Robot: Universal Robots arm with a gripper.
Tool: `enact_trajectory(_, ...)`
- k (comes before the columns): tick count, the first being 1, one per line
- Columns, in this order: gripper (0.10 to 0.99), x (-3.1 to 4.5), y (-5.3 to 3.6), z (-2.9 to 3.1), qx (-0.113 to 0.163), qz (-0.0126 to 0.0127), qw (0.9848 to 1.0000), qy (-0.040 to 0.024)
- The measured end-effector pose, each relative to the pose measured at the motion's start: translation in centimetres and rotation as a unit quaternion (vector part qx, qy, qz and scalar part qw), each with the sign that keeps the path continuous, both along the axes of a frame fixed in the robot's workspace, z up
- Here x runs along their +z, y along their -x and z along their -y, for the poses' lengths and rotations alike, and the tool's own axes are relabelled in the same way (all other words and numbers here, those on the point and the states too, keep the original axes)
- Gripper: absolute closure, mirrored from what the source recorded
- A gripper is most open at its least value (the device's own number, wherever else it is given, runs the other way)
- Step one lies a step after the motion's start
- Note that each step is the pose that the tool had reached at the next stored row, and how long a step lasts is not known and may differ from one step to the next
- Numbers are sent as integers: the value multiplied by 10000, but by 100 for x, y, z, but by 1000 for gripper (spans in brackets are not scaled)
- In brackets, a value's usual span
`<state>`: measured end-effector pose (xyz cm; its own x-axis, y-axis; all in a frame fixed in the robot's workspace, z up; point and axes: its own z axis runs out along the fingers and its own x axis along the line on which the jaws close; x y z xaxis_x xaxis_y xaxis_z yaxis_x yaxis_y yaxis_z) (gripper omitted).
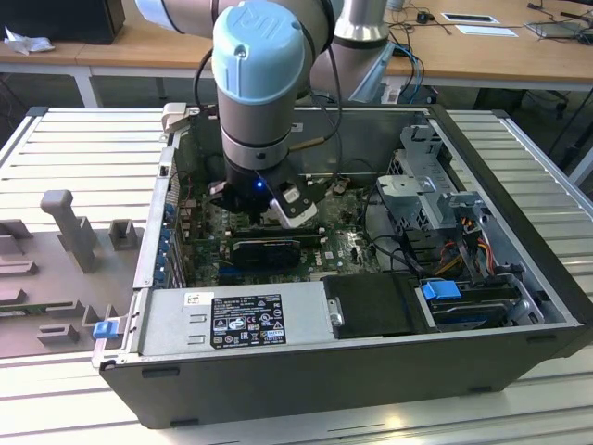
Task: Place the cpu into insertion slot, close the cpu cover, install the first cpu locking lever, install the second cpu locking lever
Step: 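Install the second cpu locking lever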
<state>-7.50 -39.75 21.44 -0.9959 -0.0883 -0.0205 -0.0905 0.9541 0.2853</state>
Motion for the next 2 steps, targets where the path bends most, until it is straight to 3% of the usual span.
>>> enact_trajectory(2,980,27,0,0,0,1,10000,-2)
